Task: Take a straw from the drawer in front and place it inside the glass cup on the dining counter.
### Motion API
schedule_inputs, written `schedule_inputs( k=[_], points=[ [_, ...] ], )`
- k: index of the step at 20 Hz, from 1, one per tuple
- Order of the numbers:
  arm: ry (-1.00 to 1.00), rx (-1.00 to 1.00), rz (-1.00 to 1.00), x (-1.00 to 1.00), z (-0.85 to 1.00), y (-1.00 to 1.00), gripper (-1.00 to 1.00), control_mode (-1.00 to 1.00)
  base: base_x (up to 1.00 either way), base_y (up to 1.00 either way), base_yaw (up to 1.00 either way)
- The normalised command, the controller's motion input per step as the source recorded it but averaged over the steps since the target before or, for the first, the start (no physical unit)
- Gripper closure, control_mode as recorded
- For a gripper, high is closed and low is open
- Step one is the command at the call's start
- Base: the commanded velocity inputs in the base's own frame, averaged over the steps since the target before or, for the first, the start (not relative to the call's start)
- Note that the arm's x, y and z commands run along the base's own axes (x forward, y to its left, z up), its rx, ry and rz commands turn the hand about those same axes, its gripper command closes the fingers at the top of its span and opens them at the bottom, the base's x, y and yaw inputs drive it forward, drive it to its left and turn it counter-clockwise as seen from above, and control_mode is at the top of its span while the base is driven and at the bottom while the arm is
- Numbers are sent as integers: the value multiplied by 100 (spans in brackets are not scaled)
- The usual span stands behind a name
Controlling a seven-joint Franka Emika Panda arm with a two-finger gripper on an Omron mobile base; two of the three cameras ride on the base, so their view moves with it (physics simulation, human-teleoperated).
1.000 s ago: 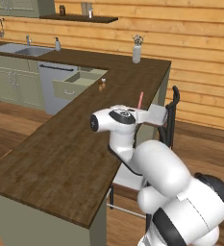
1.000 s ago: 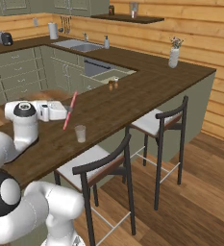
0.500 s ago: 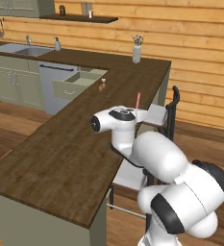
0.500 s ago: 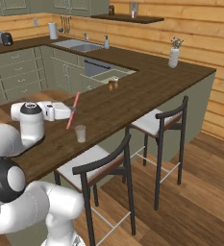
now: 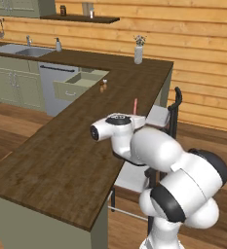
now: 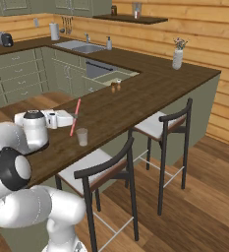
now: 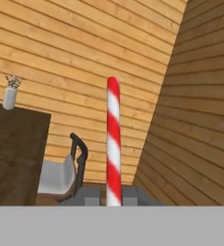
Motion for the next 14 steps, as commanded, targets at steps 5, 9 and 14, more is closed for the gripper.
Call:
schedule_inputs(
  k=[5, 9, 14],
  points=[
    [0, 0, 0, 30, -2, 15, 100, -100, 0, 0, 0],
    [0, 0, 0, 36, -1, 6, 100, -100, 0, 0, 0],
    [0, 0, 0, 30, -21, 0, 100, -100, 0, 0, 0]
  ],
)
